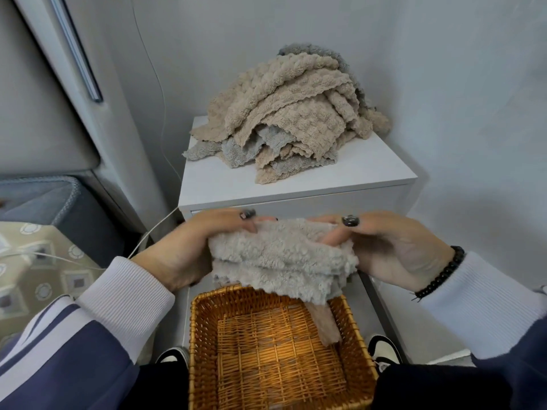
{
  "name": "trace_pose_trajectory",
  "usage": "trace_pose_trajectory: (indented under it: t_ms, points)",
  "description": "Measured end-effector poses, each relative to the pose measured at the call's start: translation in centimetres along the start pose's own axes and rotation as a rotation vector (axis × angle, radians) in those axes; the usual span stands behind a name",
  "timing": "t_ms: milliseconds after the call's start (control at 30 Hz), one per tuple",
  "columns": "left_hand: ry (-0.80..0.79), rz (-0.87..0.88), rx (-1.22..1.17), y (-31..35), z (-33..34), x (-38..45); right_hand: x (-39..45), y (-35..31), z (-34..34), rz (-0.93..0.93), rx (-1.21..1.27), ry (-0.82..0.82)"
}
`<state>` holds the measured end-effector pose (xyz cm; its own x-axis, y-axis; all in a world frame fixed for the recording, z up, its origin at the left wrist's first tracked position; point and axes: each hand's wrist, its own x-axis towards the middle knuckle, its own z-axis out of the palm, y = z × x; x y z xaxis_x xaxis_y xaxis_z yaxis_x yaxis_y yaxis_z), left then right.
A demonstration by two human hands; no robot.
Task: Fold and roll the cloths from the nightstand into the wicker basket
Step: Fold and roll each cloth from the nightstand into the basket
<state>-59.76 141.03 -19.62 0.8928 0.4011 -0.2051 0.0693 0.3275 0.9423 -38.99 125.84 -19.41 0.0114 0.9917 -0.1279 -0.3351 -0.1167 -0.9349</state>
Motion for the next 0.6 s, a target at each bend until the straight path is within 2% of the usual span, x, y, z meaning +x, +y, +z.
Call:
trace_pose_trajectory:
  t_ms: [133,200,367,433,533,600]
  points:
    - [0.017,-0.029,0.242,-1.8,-0.1,0.9,0.5,1.6,0.3,0.029,-0.309,0.218]
    - [0.005,-0.049,0.338,-2.5,-0.4,1.1,0.6,2.3,-0.1,0.035,-0.392,0.256]
    - [-0.012,-0.058,0.506,-3.8,0.1,1.7,0.6,4.2,-1.1,0.294,-0.644,0.031]
    - [-0.016,-0.055,0.525,-4.6,0.5,2.1,0.5,5.6,-0.8,0.318,-0.739,-0.037]
    - [-0.045,-0.107,0.577,-6.2,0.9,2.8,0.1,8.6,0.0,0.324,-0.843,-0.069]
    - [-0.091,-0.155,0.730,-7.6,1.0,3.1,-0.1,10.7,0.0,0.361,-0.914,-0.049]
